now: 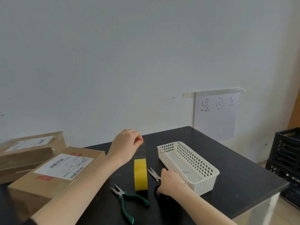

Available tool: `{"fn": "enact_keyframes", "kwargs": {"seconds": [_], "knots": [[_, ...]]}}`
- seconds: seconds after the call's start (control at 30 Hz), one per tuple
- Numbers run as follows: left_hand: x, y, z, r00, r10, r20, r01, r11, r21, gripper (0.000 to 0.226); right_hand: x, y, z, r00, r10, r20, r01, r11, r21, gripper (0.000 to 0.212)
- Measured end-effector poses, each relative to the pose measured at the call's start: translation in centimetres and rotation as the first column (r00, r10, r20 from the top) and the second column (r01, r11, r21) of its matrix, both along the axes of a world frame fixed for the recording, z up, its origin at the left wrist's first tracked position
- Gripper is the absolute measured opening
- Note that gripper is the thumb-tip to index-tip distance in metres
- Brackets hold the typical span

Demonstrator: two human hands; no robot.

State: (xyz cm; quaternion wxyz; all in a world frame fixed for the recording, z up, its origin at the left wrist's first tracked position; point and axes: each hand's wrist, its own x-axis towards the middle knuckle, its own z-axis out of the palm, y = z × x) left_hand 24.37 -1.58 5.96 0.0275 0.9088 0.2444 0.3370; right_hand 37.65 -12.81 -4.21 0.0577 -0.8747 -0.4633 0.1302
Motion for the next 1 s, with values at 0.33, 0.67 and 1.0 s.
{"fn": "enact_keyframes", "kwargs": {"seconds": [0.33, 0.67, 1.0], "knots": [[-0.2, 0.0, 0.1, 1.000, -0.007, -0.005, 0.007, 1.000, -0.011, 0.011, 0.4, 0.1, 2.1, 0.926, -0.013, -0.377, 0.059, 0.992, 0.110, 0.059], [-0.1, 0.0, 0.2, 1.000, -0.009, 0.003, 0.009, 1.000, -0.018, 0.011, 2.0, -0.4, 4.3, 0.523, 0.254, -0.814, 0.350, 0.807, 0.476, 0.046], [-0.1, 0.0, 0.2, 1.000, -0.007, 0.002, 0.007, 1.000, -0.014, 0.012, 5.1, -2.4, 7.3, 0.743, 0.293, -0.602, 0.164, 0.793, 0.587, 0.066]]}}
